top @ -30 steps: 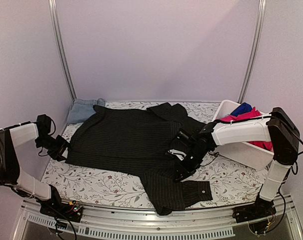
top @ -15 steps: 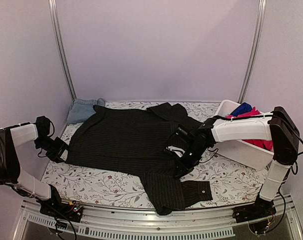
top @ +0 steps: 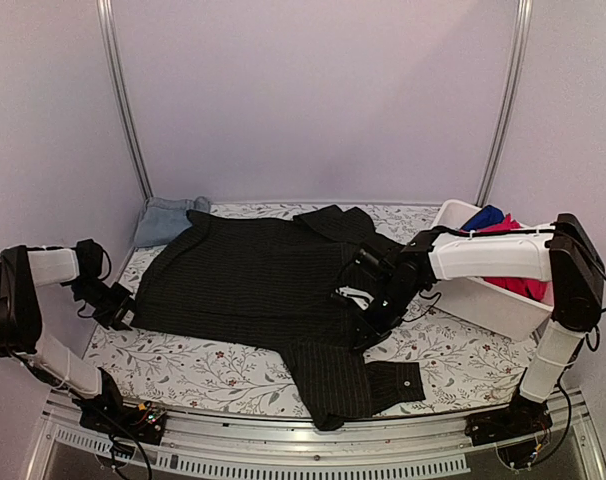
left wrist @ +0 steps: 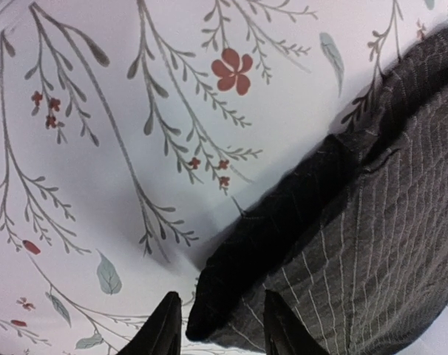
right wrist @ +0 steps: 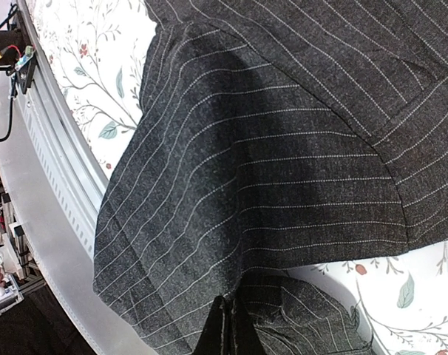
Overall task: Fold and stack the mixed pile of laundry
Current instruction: Fold the flattened shirt at the center of the board.
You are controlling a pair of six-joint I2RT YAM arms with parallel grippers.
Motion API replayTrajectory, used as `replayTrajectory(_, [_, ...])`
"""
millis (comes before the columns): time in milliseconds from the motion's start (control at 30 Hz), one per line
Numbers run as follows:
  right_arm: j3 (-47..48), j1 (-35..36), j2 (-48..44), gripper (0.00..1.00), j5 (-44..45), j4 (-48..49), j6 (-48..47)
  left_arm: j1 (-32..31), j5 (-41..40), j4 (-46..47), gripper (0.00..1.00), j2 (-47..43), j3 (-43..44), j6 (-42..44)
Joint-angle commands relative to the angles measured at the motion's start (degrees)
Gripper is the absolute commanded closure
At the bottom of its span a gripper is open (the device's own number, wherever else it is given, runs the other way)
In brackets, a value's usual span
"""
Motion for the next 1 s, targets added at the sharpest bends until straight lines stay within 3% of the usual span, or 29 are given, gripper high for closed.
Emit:
replayTrajectory(0, [0.5,-1.1,-2.6,1.00,0.8,-1.2,-0.8,0.4,0.3,-0.3,0.65,-1.0,-2.3,0.3])
replayTrajectory(167, [0.4,-1.3,-3.5,1.00,0.0,-2.0,-1.4,0.4,2.1,-0.5,1.00,-3.1,-3.1,-0.8])
replayTrajectory(500, [-4.6,-1.0,-10.3,1.00,-3.8,-4.8,-1.4,0.6,2.0,-7.6,1.00,-9.5,1.0,-1.4])
replayTrajectory(667, [1.6,-2.4,-10.0,1.00,-1.8,-7.5,-3.0,0.4,3.8,-6.0,1.00,-5.9,5.1,-0.2])
replayTrajectory(967, [15.9,-11.1,-0.5,1.00,1.6,-12.1,-6.2,-2.7,6.2,-1.9,1.00,4.6,15.6,2.7])
